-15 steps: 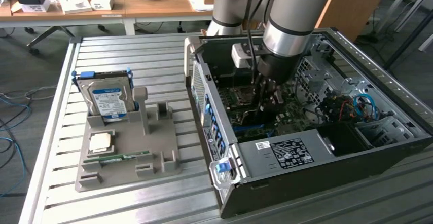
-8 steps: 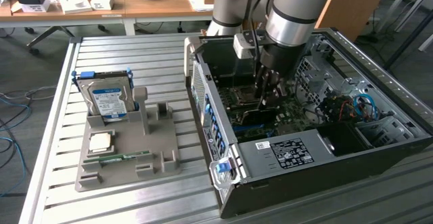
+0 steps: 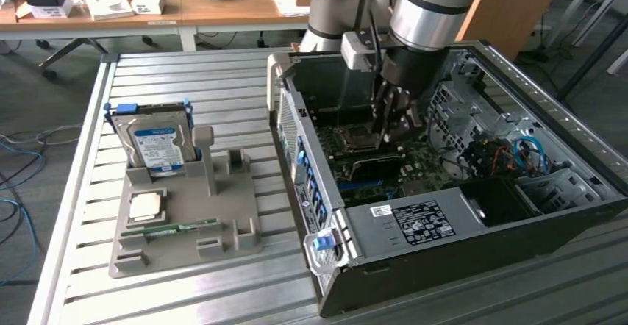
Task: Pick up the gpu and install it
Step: 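Insert the gpu into the slot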
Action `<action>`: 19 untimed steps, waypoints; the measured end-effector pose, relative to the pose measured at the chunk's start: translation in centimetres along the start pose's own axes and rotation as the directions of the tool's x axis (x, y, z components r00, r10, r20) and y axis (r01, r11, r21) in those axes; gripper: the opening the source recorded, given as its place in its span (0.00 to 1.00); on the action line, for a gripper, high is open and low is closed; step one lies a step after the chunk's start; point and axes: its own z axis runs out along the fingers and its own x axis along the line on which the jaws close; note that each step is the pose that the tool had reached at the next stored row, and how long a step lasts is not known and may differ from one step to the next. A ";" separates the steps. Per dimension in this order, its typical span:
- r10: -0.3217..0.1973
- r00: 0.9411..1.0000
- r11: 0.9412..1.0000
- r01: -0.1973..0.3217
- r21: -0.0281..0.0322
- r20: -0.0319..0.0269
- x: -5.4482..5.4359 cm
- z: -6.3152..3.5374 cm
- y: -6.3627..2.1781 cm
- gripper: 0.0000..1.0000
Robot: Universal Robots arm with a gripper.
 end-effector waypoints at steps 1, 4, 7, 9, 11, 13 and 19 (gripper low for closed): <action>0.000 1.000 1.000 0.000 0.000 0.000 0.0 -0.26 0.00 0.40; 0.000 1.000 1.000 0.000 0.000 0.000 -0.1 -1.02 0.00 0.40; 0.000 1.000 1.000 0.000 0.000 -0.002 -0.2 -2.12 0.00 0.40; 0.000 1.000 1.000 0.000 0.000 -0.002 -0.2 -2.12 0.00 0.40; 0.000 1.000 1.000 0.000 0.000 -0.003 -0.2 -2.20 0.01 0.40; 0.000 1.000 1.000 0.000 0.000 -0.003 -0.2 -2.40 0.00 0.40; 0.000 1.000 1.000 0.000 0.000 -0.002 -0.2 -2.46 0.00 0.40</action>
